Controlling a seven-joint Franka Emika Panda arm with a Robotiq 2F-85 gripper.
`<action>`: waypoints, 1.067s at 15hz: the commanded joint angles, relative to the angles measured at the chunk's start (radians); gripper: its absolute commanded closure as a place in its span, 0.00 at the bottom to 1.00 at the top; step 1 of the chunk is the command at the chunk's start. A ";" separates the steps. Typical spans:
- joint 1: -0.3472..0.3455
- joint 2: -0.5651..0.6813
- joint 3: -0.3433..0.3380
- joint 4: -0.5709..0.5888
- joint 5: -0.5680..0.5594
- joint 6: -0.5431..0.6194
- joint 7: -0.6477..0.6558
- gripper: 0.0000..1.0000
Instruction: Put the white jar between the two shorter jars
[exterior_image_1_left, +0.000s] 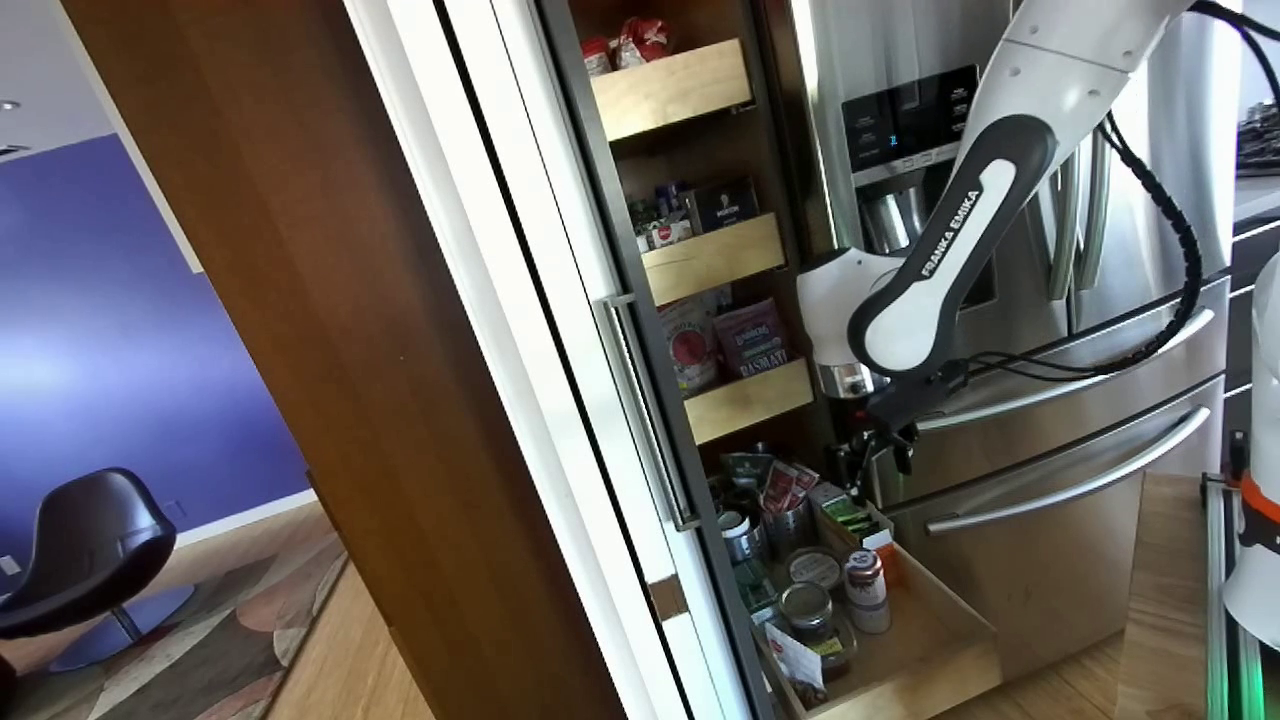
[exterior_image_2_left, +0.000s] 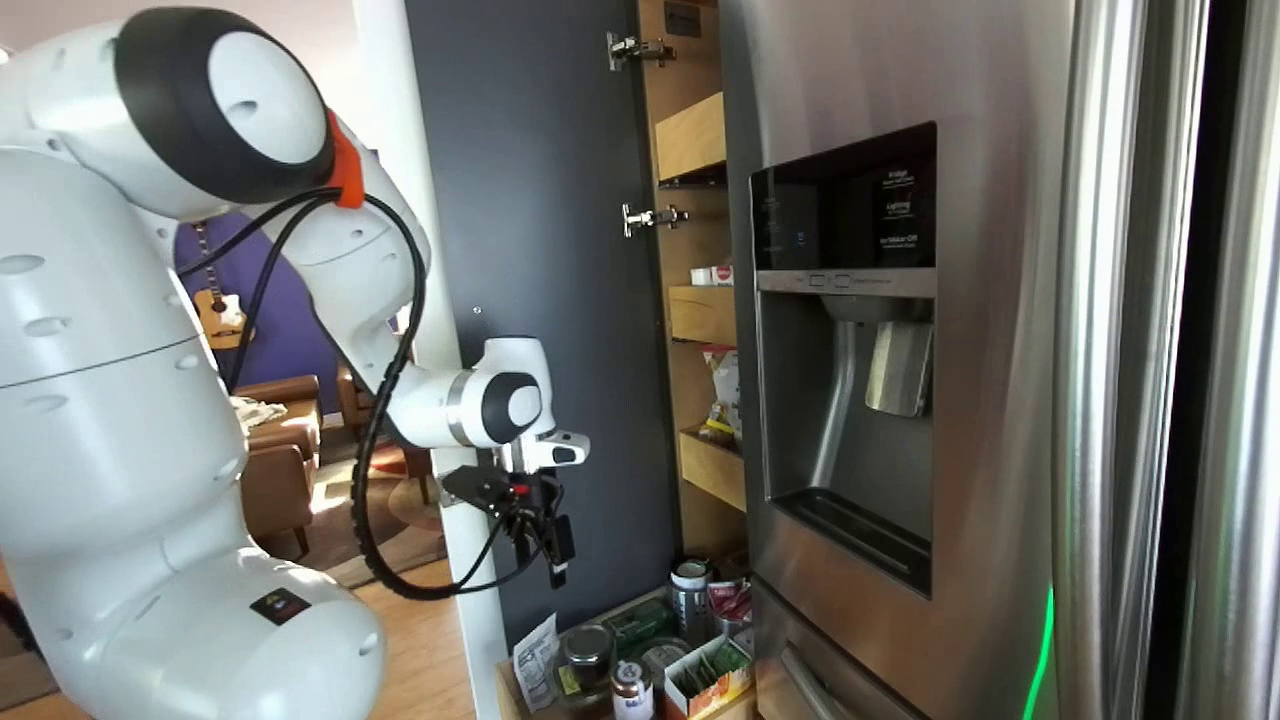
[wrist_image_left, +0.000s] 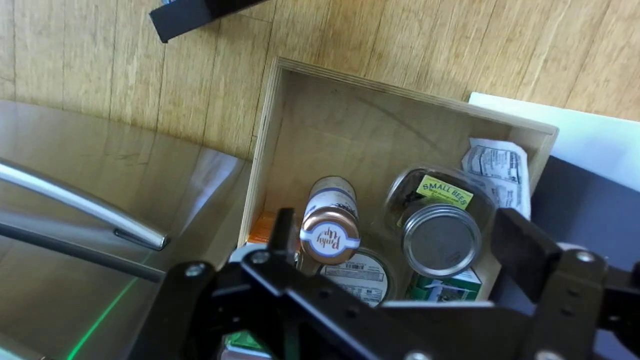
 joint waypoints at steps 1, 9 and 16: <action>-0.004 0.145 -0.032 -0.008 -0.097 0.155 0.077 0.00; 0.050 0.290 -0.201 0.000 -0.275 0.265 0.089 0.00; 0.054 0.372 -0.224 0.050 -0.277 0.323 0.054 0.00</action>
